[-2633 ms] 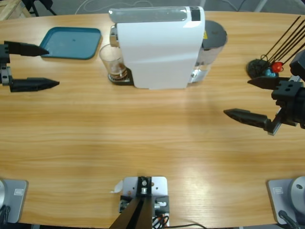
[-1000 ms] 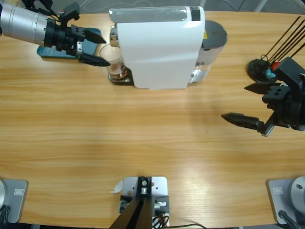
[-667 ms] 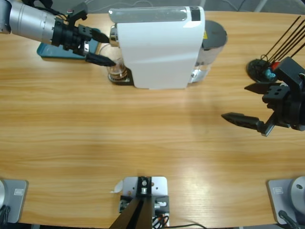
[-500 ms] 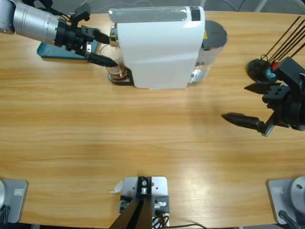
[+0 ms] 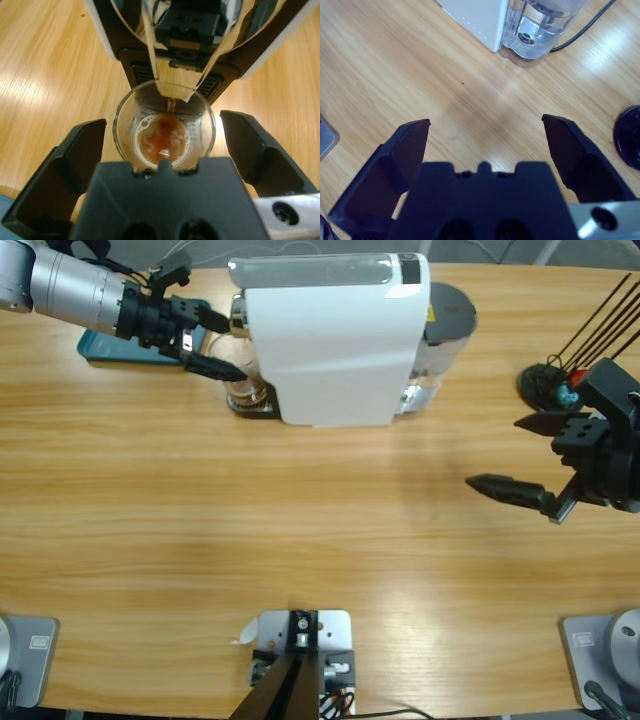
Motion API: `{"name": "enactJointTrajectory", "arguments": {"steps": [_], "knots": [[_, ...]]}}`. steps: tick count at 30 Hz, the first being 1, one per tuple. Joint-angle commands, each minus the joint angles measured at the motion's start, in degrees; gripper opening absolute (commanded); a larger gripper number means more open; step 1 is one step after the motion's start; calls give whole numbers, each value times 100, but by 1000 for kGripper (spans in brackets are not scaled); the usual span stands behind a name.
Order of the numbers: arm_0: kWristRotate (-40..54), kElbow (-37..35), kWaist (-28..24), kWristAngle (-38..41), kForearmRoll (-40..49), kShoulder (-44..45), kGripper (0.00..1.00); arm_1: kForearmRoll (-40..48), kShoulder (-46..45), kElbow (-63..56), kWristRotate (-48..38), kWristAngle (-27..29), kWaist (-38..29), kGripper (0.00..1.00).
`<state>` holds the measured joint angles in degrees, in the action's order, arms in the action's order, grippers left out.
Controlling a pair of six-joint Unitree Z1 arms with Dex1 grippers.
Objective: Pour coffee
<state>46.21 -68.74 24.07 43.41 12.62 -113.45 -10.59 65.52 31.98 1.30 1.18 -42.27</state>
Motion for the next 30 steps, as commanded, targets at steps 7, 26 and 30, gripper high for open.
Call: {"name": "enactJointTrajectory", "arguments": {"steps": [7,26,30], "knots": [[-42,106,150,-604,-58,-345,1000,-49,50,-16,-22,-74,167,1000],[-44,116,-47,-351,-58,-288,522,-49,48,-16,-21,-82,175,1000],[18,201,-170,-7,-58,-211,226,-49,48,-16,-21,-82,175,1000]]}}
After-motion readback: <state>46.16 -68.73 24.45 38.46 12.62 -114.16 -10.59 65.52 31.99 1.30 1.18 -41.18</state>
